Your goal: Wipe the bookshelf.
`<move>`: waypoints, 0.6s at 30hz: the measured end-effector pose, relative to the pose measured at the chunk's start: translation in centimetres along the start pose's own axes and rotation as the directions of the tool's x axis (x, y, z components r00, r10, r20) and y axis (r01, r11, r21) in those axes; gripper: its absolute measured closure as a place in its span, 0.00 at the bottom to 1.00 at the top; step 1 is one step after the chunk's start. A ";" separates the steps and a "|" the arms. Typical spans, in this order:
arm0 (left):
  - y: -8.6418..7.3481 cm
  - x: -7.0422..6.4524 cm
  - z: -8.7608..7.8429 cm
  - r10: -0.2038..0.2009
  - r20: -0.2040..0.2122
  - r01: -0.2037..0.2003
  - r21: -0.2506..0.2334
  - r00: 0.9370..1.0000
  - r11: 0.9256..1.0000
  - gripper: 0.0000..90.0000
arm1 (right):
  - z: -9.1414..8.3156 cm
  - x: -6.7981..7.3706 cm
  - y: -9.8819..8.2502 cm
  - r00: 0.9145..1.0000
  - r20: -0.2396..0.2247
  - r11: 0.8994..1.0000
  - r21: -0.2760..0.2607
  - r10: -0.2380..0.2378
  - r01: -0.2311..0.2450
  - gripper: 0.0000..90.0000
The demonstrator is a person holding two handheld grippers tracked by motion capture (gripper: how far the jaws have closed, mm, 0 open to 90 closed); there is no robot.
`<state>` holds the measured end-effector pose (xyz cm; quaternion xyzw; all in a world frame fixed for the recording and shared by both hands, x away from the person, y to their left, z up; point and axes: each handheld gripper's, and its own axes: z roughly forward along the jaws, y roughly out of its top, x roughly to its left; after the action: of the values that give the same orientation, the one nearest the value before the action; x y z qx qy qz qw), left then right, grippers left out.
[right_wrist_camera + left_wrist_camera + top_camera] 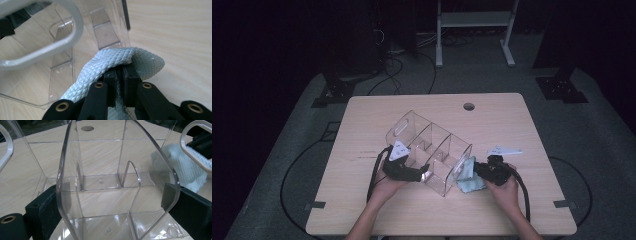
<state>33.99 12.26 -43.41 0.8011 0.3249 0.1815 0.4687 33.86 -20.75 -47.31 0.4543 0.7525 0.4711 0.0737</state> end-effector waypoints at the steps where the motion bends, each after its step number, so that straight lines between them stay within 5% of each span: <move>1: 0.0 0.0 0.0 -0.001 0.002 0.001 -0.001 1.000 1.000 0.06 | 0.3 -0.1 -0.3 1.000 0.000 1.000 0.013 0.000 0.000 0.93; 8: 0.0 0.0 0.0 -0.005 0.001 0.005 -0.001 1.000 1.000 0.06 | 1.6 -0.6 -1.5 0.999 -0.022 0.995 0.094 0.036 -0.033 0.93; 15: -0.1 0.0 0.0 -0.008 0.005 0.008 -0.001 1.000 1.000 0.06 | 0.0 -0.1 -0.1 1.000 -0.021 1.000 -0.009 0.023 -0.024 0.93; 18: 0.0 0.0 0.1 -0.005 0.004 0.005 0.000 1.000 1.000 0.06 | 0.4 -0.4 -0.5 0.999 -0.023 0.999 0.019 0.031 -0.030 0.93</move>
<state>34.04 12.19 -43.43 0.8007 0.3261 0.1784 0.4698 34.00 -20.83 -48.09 0.4609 0.7507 0.4703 0.0534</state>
